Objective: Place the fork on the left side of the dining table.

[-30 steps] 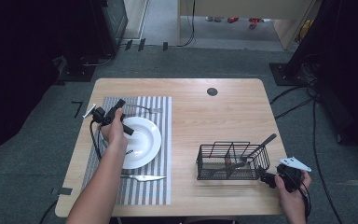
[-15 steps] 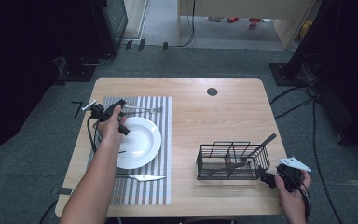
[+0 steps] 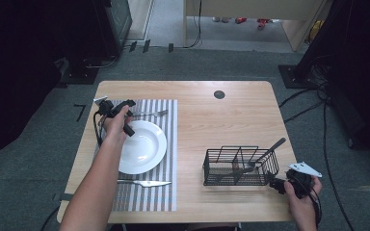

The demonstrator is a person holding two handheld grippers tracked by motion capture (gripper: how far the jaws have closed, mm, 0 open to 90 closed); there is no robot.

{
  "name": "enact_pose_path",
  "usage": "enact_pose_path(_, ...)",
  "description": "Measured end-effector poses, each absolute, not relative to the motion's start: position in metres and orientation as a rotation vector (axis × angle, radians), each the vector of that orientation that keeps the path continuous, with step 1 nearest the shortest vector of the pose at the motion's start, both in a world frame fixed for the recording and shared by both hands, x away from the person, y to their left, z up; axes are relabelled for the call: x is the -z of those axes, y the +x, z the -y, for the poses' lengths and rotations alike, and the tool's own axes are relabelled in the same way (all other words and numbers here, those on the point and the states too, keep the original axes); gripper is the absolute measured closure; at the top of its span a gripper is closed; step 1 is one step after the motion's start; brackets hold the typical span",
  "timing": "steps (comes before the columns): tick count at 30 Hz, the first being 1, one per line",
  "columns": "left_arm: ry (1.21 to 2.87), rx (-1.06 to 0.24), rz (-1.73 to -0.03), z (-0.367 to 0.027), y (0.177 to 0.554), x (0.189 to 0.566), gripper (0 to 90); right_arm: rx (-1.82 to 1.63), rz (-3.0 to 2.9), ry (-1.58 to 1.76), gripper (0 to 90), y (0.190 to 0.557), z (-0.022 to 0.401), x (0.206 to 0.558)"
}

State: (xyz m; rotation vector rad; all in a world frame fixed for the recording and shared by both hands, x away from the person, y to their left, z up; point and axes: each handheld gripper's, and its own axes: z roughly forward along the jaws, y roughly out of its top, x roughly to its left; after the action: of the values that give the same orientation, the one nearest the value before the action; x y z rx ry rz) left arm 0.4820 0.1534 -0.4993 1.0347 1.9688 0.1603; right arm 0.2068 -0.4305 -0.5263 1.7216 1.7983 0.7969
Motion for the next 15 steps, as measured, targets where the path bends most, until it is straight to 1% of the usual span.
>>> enact_pose_path(3, 1.041, -0.164, -1.973, -0.1562, 0.4835, 0.5026, 20.3, -0.797, -1.800, 1.722, 6.1, 0.2066, 0.4304, 0.5263)
enact_pose_path(6, 1.041, -0.153, -1.972, -0.1561, 0.4851, 0.5021, 17.5, -0.797, -1.800, 1.721, 6.2, 0.2066, 0.4305, 0.5263)
enact_pose_path(10, 1.050, -0.154, -1.975, -0.1565, 0.4860, 0.5011, 17.6, -0.797, -1.800, 1.720, 6.1, 0.2067, 0.4305, 0.5263)
enact_pose_path(12, 1.100, -0.257, -1.976, -0.1566, 0.4858, 0.4987, 17.6, -0.797, -1.800, 1.720, 6.1, 0.2067, 0.4305, 0.5263)
enact_pose_path(13, 1.158, -0.344, -1.949, -0.1562, 0.4845, 0.4967, 17.8, -0.796, -1.800, 1.720, 6.1, 0.2067, 0.4305, 0.5263)
enact_pose_path(15, 1.175, -0.366, -1.942, -0.1561, 0.4837, 0.4962, 17.8, -0.797, -1.800, 1.720, 6.1, 0.2067, 0.4305, 0.5263)
